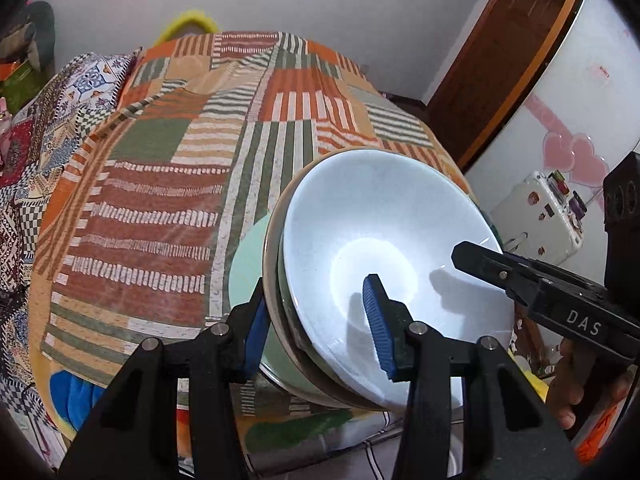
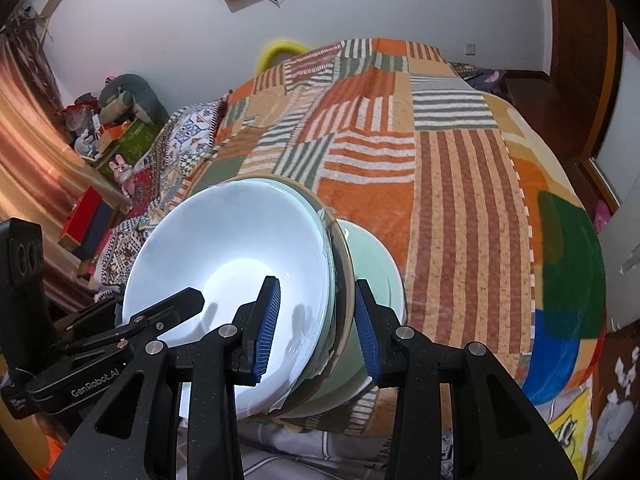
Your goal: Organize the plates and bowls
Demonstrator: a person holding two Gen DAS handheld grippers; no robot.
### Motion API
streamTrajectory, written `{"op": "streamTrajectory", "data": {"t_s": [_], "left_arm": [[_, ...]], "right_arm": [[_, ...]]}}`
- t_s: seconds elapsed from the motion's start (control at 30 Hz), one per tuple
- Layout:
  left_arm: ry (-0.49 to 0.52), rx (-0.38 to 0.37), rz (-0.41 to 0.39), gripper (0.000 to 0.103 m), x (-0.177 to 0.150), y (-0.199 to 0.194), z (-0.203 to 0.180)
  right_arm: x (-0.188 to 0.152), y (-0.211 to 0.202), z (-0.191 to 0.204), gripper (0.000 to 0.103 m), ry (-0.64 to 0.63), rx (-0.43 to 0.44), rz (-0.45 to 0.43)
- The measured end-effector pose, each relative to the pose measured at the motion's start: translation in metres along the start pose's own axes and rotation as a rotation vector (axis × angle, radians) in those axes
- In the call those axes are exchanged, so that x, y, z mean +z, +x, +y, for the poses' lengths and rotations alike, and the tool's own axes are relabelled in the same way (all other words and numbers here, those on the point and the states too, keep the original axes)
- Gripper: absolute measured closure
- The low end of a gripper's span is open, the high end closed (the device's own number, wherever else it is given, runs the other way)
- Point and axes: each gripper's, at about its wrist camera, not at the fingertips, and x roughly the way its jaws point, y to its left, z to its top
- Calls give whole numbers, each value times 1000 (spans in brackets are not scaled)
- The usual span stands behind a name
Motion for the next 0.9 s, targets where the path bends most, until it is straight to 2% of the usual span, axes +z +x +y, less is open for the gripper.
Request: {"op": "streamTrajectory", "data": {"t_s": [0.27, 0.53, 0.8, 0.9], "left_arm": [[-1, -7, 66, 58, -1, 24, 2], [-31, -36, 79, 57, 2, 30, 9], [-71, -59, 89, 57, 3, 35, 14], [-63, -41, 64, 57, 3, 32, 14]], "right_arm": [[-2, 12, -11, 69, 22, -19, 41], [-1, 19, -10, 69, -4, -41, 43], [-1, 23, -13, 67, -5, -28, 41], [-2, 22, -13, 67, -7, -23, 33]]}}
